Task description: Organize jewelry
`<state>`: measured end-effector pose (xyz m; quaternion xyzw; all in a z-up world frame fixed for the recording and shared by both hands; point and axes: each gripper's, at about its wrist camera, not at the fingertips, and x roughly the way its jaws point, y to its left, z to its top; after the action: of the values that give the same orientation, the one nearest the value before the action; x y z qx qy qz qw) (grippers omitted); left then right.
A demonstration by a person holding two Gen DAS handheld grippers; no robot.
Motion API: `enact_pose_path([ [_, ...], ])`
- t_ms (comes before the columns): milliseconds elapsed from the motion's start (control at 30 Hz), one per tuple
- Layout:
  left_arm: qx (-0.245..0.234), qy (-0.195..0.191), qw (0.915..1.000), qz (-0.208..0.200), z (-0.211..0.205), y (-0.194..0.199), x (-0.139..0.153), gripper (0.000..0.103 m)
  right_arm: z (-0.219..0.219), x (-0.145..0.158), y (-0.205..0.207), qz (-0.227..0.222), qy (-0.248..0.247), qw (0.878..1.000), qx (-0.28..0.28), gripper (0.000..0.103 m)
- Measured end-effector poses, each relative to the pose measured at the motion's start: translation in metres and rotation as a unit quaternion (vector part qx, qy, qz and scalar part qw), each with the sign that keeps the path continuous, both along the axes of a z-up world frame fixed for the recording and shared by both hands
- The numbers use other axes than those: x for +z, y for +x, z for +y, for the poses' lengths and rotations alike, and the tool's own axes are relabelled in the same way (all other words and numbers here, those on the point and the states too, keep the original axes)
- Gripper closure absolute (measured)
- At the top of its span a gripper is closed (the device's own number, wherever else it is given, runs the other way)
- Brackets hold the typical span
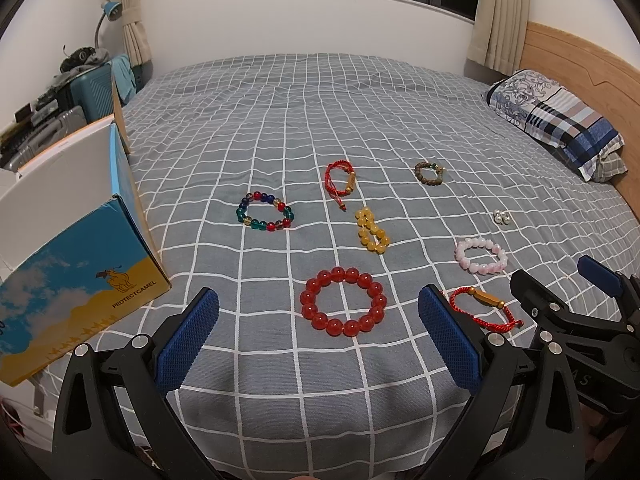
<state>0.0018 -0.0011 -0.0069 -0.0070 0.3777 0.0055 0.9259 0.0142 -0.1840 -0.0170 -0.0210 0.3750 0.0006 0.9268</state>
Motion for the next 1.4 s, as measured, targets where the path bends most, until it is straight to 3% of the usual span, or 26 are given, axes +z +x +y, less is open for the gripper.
enact_pose_path([
  [333, 0.013, 0.010, 0.9998, -0.010, 0.003, 0.010, 0.013, 0.006, -0.014, 0.017, 0.008, -0.012, -0.010, 1.000, -0.013, 0.006],
  [600, 0.003, -0.004, 0.9998, 0.021, 0.002, 0.048, 0.023, 0.006, -0.033, 0.040, 0.037, -0.009, -0.016, 0.999, -0.034, 0.006],
  [767, -0.011, 0.017, 0.9996, 0.022, -0.011, 0.075, 0.027, 0.006, -0.047, 0.048, 0.064, 0.001, -0.019, 0.999, -0.047, 0.006],
  [867, -0.016, 0.011, 0.9991, 0.037, -0.017, 0.098, 0.023, 0.006, -0.057, 0.049, 0.083, 0.011, -0.011, 0.998, -0.056, 0.006],
  [1200, -0.058, 0.008, 0.9960, 0.068, -0.037, 0.152, -0.013, 0.006, -0.083, 0.007, 0.154, 0.086, 0.017, 0.994, -0.058, 0.006],
  [1400, -0.047, 0.003, 0.9941, 0.098, -0.035, 0.170, -0.040, 0.006, -0.091, -0.030, 0.178, 0.122, 0.019, 0.991, -0.049, 0.007],
])
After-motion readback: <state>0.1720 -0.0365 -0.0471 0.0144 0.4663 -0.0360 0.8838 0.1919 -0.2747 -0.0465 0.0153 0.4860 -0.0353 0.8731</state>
